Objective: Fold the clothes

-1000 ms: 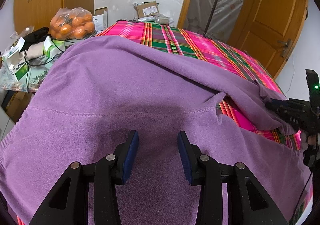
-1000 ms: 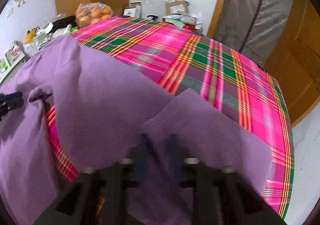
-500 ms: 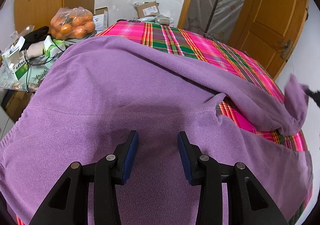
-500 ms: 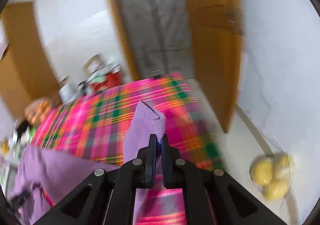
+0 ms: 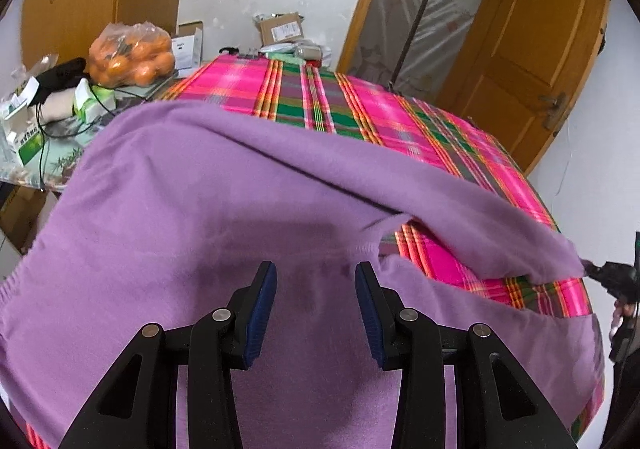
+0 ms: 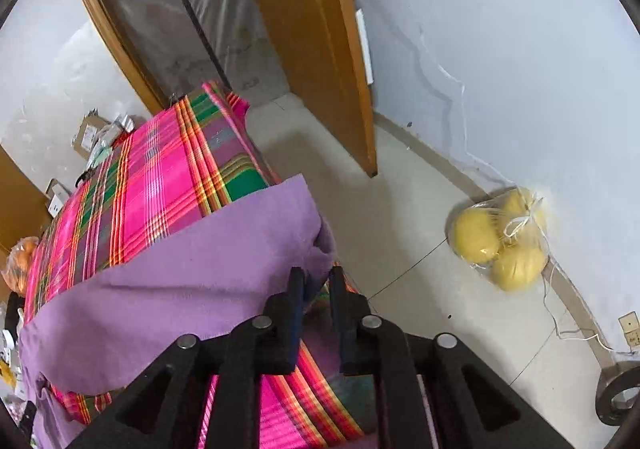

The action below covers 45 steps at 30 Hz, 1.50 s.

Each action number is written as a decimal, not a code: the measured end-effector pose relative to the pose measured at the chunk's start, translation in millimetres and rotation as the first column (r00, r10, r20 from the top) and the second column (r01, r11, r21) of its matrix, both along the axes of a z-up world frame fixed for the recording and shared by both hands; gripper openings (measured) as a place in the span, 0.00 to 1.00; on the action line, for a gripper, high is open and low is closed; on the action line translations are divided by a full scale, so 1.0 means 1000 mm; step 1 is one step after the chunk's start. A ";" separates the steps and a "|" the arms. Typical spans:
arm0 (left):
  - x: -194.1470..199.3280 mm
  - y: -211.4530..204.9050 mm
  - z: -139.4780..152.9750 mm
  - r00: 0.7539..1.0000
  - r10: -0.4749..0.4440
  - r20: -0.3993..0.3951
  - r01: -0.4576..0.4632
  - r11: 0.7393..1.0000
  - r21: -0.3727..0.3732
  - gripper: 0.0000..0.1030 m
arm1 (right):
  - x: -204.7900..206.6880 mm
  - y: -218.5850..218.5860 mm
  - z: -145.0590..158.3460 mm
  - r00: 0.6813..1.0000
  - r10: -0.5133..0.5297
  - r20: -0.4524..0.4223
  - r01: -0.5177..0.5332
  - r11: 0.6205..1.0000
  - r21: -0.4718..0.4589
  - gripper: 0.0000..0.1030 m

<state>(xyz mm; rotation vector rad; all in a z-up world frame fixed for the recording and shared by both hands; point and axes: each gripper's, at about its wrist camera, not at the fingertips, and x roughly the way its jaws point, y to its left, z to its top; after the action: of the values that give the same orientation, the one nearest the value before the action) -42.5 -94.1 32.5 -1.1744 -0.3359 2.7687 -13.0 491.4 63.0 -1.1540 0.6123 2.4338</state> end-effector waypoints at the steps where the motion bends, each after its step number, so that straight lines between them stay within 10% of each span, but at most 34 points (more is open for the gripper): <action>1: -0.002 -0.002 0.004 1.000 0.001 -0.008 -0.002 1.000 -0.007 0.41 | 0.002 -0.001 0.006 1.000 0.003 -0.018 -0.003 1.000 0.015 0.15; 8: -0.027 -0.019 0.031 0.998 -0.003 -0.062 0.001 0.999 -0.045 0.41 | -0.037 -0.082 0.055 0.920 0.359 -0.159 -0.337 0.930 0.146 0.18; 20: -0.063 -0.089 0.041 0.997 0.076 -0.033 -0.079 0.992 -0.096 0.41 | -0.137 -0.211 0.017 0.621 0.781 0.071 -0.768 0.588 0.254 0.19; 38: -0.069 -0.058 0.029 1.000 0.000 -0.013 0.000 0.999 -0.053 0.41 | -0.148 -0.157 -0.020 0.466 0.865 0.187 -0.884 0.448 0.133 0.35; 41: -0.070 -0.060 0.029 1.000 0.009 -0.007 -0.010 0.998 -0.060 0.41 | -0.145 -0.166 -0.020 0.426 0.886 0.185 -0.904 0.411 0.119 0.07; 45: -0.073 -0.064 0.030 1.000 0.029 -0.006 -0.029 0.997 -0.068 0.41 | -0.146 -0.176 -0.016 0.407 0.886 0.221 -0.911 0.378 0.163 0.04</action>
<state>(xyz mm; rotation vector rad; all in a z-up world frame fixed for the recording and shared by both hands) -115.2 -158.3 62.7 -1.1869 -0.2622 2.8284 -158.7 315.0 46.9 -1.7887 -0.6161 3.1154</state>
